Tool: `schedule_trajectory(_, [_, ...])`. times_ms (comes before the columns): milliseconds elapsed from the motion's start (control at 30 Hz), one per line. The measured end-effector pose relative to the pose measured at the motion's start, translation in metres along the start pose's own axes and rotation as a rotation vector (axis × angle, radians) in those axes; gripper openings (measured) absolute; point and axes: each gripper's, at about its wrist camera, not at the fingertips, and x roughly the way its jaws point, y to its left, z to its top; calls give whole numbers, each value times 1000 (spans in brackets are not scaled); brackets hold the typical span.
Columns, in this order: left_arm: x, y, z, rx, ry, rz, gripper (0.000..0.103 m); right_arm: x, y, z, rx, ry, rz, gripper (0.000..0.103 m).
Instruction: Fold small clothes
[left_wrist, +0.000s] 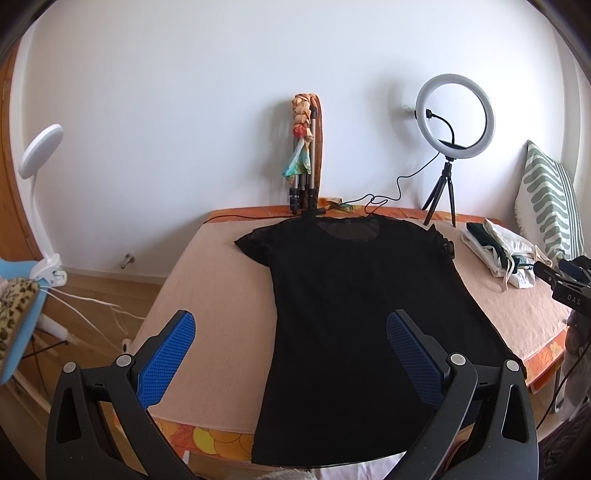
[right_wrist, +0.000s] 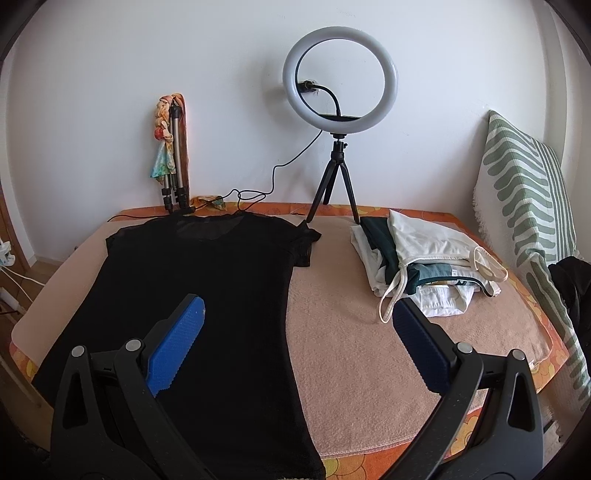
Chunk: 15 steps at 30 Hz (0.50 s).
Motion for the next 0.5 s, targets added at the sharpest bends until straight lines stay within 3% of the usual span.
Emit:
schedule_trajectory(167, [12,19,-7,-45,43,-75,102,7,11,5,-5,6,35,103])
schedule_trajectory(267, [18,32,-18,-82,75,-137,94,13,24,14,-8,16,81,103])
schedule_trajectory(500, [40,45,-54,-104,216,-201,81,30,83,55,-71,24,212,103])
